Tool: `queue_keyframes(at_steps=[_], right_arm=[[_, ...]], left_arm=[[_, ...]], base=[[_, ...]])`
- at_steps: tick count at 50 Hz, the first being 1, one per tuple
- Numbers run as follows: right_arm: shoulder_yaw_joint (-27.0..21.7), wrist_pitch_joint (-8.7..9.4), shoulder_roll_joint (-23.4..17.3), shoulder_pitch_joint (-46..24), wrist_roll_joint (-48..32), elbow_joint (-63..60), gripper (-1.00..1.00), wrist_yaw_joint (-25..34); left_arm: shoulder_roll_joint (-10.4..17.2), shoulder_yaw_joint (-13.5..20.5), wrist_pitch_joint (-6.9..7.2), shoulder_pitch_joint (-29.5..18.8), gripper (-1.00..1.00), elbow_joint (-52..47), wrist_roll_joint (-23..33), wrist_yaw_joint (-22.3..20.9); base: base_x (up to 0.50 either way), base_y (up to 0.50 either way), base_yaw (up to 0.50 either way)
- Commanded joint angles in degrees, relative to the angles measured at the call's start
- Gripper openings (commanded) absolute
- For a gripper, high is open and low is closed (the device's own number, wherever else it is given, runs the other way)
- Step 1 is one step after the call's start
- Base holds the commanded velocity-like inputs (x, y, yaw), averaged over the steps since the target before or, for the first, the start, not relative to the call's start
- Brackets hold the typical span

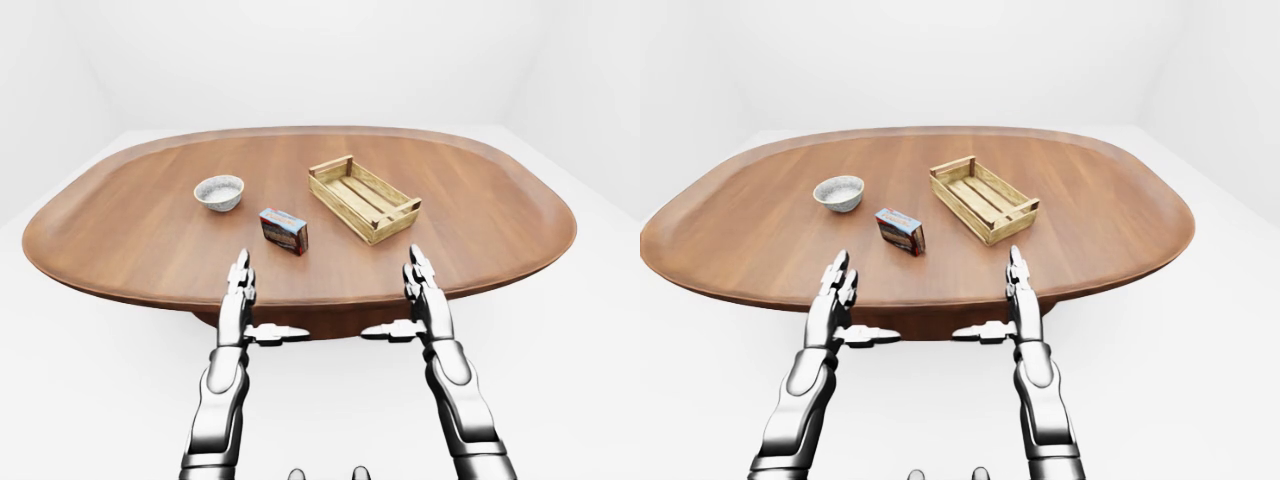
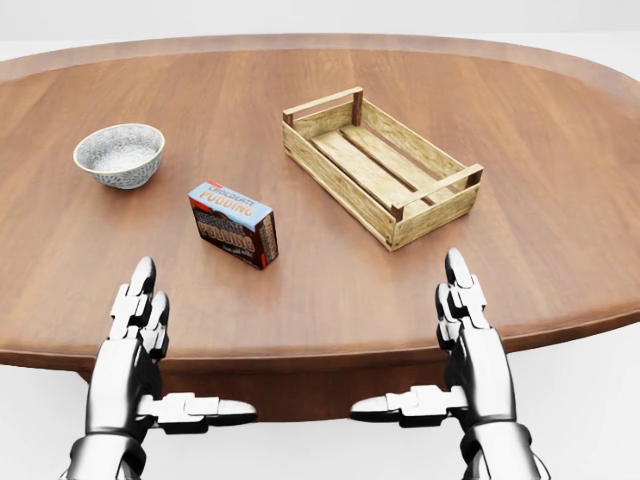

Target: Pick up the chocolate pudding and put it in the tray.

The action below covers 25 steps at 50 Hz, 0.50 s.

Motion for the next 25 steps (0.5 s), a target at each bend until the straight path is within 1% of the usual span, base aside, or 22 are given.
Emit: queue_keyframes(at_steps=[1,4,5,6,7,9,12,13,14,15,16,17,18,19,20,23,24,25], right_arm=[[-0.73,-1.39,-0.59,0.19,0.23,1.22,1.00,2.56],[-0.94,-0.73,-0.61,0.18,0.40,1.17,1.00,2.62],[-0.97,-0.61,-0.60,0.22,0.41,1.14,1.00,2.59],[-0.97,-0.42,-0.60,0.19,0.35,1.29,1.00,2.54],[-0.96,-0.31,-0.59,0.19,0.31,1.22,1.00,2.49],[-0.95,-0.61,-0.57,-0.03,0.21,2.03,1.00,2.43],[-0.73,-0.30,-0.53,0.11,-0.07,1.77,1.00,2.33],[-0.73,-0.26,-0.56,0.15,-0.19,1.67,1.00,2.27],[-0.71,0.48,-0.58,0.30,-0.42,0.76,1.00,2.04],[-0.72,0.76,-0.57,0.40,-0.50,0.31,1.00,1.96],[-0.71,-0.25,-0.79,0.63,-1.79,0.13,1.00,1.20],[-0.63,2.90,-0.92,0.83,-2.33,-3.10,1.00,1.04],[-0.83,5.11,-0.90,0.73,-2.10,-4.89,1.00,1.20],[-1.84,5.56,-1.27,0.15,-1.26,-9.98,1.00,1.33],[-2.60,5.56,-1.52,-0.45,-1.22,-12.27,1.00,0.97],[-3.98,5.56,-1.97,-1.28,0.62,-17.29,1.00,1.47],[-5.87,5.56,-2.61,-2.17,1.62,-23.96,1.00,0.93],[-6.54,5.56,-2.80,-2.29,2.46,-26.24,1.00,1.29]], left_arm=[[0.71,1.49,0.81,0.26,1.00,-0.12,-1.21,-2.04],[0.71,1.53,1.23,0.27,1.00,-0.36,-1.21,-1.98],[0.73,1.66,0.70,0.06,1.00,0.43,-1.25,-1.98],[0.76,1.72,0.66,-0.07,1.00,0.72,-1.29,-1.96],[0.78,1.71,0.98,-0.05,1.00,0.40,-1.26,-1.90],[0.82,1.74,1.04,-0.08,1.00,0.41,-1.24,-1.89],[0.85,1.75,1.33,0.00,1.00,0.02,-1.24,-1.92],[0.86,1.80,1.57,0.02,1.00,-0.26,-1.35,-1.98],[0.91,1.89,1.83,-0.01,1.00,-0.57,-1.46,-2.04],[0.95,1.96,1.97,-0.05,1.00,-0.74,-1.50,-2.06],[1.18,2.42,3.22,-0.28,1.00,-2.03,-2.04,-2.21],[1.39,2.76,4.18,-0.58,1.00,-2.77,-2.44,-2.43],[1.46,3.49,4.67,-0.99,1.00,-4.78,-3.64,-2.37],[2.13,5.58,4.67,-2.99,1.00,-9.78,-6.38,-1.67],[2.81,6.61,4.67,-4.23,1.00,-12.69,-7.23,-1.09],[4.21,8.13,4.67,-6.08,1.00,-16.94,-7.62,-0.22],[5.05,8.72,4.67,-6.46,1.00,-17.51,-5.76,0.01],[5.28,9.33,4.67,-6.87,1.00,-17.70,-5.92,-0.02]], base=[[0.00,0.00,0.00],[0.00,0.00,0.00],[0.00,0.00,0.00],[0.00,0.00,0.00],[0.00,0.00,0.00],[0.00,0.00,0.00],[0.00,0.00,0.00],[0.00,0.00,0.00],[0.00,0.00,0.00],[0.00,0.00,0.00],[0.00,0.00,0.00],[0.00,0.00,0.00],[0.00,0.00,0.00],[0.00,0.00,0.00],[0.00,0.00,0.00],[0.00,0.00,0.00],[0.00,0.00,0.00],[0.00,0.00,0.00]])
